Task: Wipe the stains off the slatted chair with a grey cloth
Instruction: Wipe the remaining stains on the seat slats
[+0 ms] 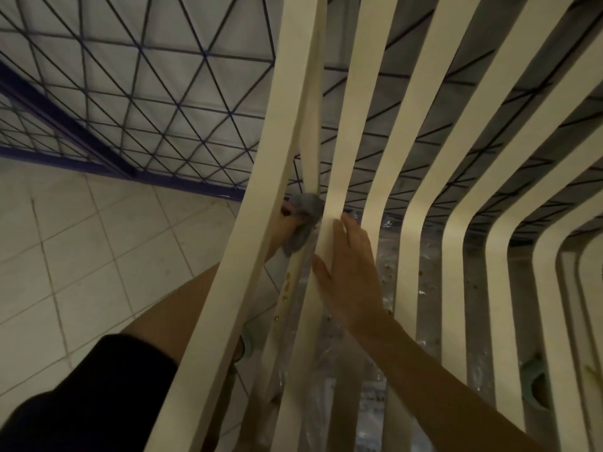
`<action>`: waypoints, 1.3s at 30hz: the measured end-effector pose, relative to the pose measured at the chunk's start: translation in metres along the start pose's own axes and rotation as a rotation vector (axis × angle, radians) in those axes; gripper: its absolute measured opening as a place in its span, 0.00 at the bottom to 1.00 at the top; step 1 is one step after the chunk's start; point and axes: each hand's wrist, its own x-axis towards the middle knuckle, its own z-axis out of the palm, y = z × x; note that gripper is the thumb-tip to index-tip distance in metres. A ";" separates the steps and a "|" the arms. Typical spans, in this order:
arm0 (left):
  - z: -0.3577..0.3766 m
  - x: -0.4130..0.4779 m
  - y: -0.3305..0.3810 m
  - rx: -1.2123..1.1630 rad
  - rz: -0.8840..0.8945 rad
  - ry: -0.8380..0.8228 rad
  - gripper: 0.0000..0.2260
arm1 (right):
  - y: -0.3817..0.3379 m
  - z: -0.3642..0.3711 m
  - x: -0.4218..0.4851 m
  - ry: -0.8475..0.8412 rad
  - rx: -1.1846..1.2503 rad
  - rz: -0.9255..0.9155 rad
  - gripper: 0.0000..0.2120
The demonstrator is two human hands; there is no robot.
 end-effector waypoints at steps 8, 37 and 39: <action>0.021 -0.008 -0.020 0.096 0.036 -0.144 0.09 | 0.007 0.009 0.000 -0.080 -0.269 -0.062 0.31; 0.008 -0.175 -0.140 0.151 -0.043 -0.282 0.20 | 0.007 0.008 -0.006 -0.125 -0.350 -0.006 0.32; 0.007 -0.168 -0.135 0.157 -0.041 -0.293 0.08 | 0.005 0.011 -0.013 -0.142 -0.343 -0.023 0.32</action>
